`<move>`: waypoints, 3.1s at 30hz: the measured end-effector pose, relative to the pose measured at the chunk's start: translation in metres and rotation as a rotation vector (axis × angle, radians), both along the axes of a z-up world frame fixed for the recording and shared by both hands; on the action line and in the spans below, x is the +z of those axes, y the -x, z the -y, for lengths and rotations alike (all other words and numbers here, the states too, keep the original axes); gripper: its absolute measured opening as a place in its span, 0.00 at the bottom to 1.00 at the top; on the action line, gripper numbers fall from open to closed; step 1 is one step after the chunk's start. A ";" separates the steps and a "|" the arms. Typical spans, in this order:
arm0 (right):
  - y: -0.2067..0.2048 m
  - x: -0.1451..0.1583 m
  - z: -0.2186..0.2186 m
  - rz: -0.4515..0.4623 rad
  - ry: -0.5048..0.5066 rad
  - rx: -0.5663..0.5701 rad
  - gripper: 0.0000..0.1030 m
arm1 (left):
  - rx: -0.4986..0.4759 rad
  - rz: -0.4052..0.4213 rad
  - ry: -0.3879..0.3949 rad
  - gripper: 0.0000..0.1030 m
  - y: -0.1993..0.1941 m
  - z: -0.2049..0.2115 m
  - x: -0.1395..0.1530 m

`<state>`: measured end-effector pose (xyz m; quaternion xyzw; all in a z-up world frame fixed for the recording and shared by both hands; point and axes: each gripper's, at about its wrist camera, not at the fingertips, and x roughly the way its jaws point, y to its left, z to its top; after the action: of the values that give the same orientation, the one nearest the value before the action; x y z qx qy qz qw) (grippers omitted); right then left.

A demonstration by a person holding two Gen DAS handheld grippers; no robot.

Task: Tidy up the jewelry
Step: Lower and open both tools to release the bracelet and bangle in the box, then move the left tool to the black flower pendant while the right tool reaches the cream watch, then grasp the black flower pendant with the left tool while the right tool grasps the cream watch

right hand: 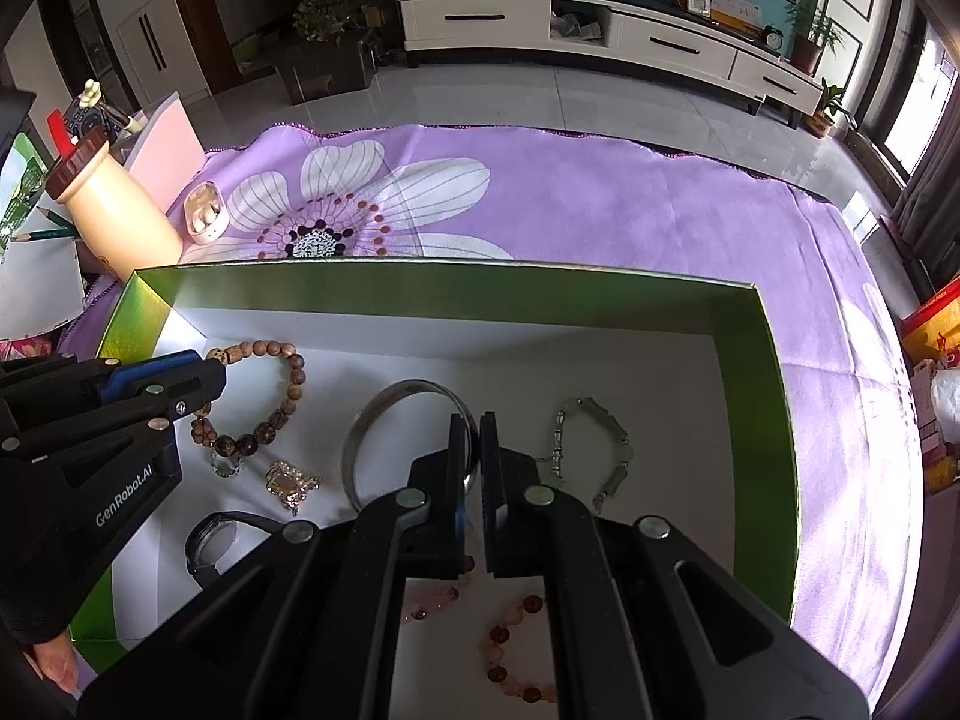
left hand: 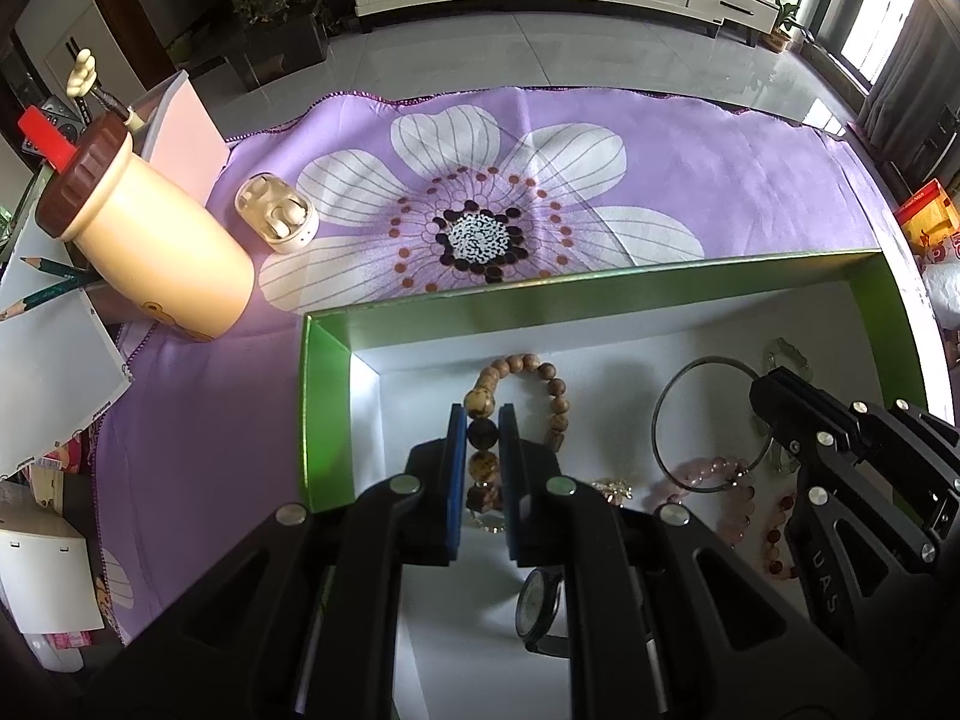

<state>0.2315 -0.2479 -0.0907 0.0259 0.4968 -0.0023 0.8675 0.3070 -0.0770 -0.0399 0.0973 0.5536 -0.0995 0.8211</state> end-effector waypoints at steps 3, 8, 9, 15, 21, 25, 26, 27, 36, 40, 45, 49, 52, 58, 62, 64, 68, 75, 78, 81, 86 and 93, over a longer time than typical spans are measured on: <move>0.000 0.000 0.001 0.000 0.000 -0.001 0.04 | -0.002 -0.001 -0.001 0.10 0.000 0.001 0.000; 0.001 0.001 0.002 0.007 -0.001 -0.018 0.04 | -0.001 0.006 0.014 0.10 0.003 0.001 0.005; 0.001 0.002 0.001 0.011 0.000 -0.020 0.04 | -0.005 0.007 0.016 0.13 0.004 0.002 0.006; 0.013 0.018 0.002 0.053 -0.008 -0.020 0.14 | -0.013 0.026 0.022 0.29 0.013 0.002 0.014; 0.037 0.039 0.001 0.100 -0.027 0.004 0.16 | -0.007 0.067 0.049 0.52 0.028 -0.006 0.035; 0.064 0.052 0.000 0.135 -0.044 0.030 0.28 | -0.014 0.098 0.076 0.62 0.049 -0.015 0.054; 0.073 0.056 -0.001 0.148 -0.049 0.035 0.30 | -0.020 0.106 0.088 0.64 0.054 -0.018 0.059; 0.084 0.060 0.000 0.165 -0.058 0.046 0.33 | -0.024 0.113 0.095 0.67 0.060 -0.020 0.062; 0.170 0.062 0.013 0.195 -0.089 0.093 0.38 | -0.090 0.158 0.174 0.76 0.145 -0.038 0.083; 0.203 0.047 0.023 0.169 -0.095 0.097 0.38 | -0.133 0.110 0.201 0.78 0.183 -0.039 0.072; 0.232 0.027 0.026 0.136 -0.090 0.124 0.42 | -0.177 0.060 0.179 0.81 0.211 -0.034 0.051; 0.251 0.012 0.022 0.136 -0.074 0.150 0.42 | -0.184 0.035 0.176 0.81 0.225 -0.030 0.025; 0.258 0.002 0.017 0.141 -0.050 0.177 0.42 | -0.171 0.042 0.182 0.81 0.232 -0.029 0.009; 0.252 -0.013 0.013 0.149 -0.022 0.211 0.42 | -0.143 -0.016 0.251 0.81 0.241 -0.036 -0.016; 0.237 -0.020 0.014 0.138 0.003 0.226 0.42 | -0.148 -0.012 0.231 0.81 0.240 -0.035 -0.020; 0.230 -0.023 0.013 0.128 0.006 0.246 0.42 | -0.158 -0.004 0.219 0.81 0.238 -0.034 -0.019; 0.219 -0.031 0.011 0.095 0.037 0.280 0.31 | -0.172 0.004 0.197 0.81 0.233 -0.027 -0.020; 0.222 -0.036 0.015 0.108 0.070 0.312 0.12 | -0.207 0.019 0.171 0.78 0.227 -0.003 -0.023; 0.228 -0.034 0.027 0.127 0.043 0.268 0.10 | -0.224 0.021 0.163 0.75 0.227 0.006 -0.026; 0.236 -0.032 0.036 0.140 0.014 0.244 0.10 | -0.243 0.016 0.151 0.70 0.226 0.017 -0.030; 0.249 -0.029 0.047 0.152 0.007 0.213 0.10 | -0.275 0.015 0.143 0.58 0.224 0.034 -0.035; 0.258 -0.026 0.059 0.174 -0.043 0.193 0.10 | -0.335 0.072 0.084 0.47 0.229 0.057 -0.039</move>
<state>-0.0267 -0.3065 -0.1169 -0.0033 0.4200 0.0938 0.9027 0.0782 -0.1337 -0.0793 0.1571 0.4953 -0.2545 0.8156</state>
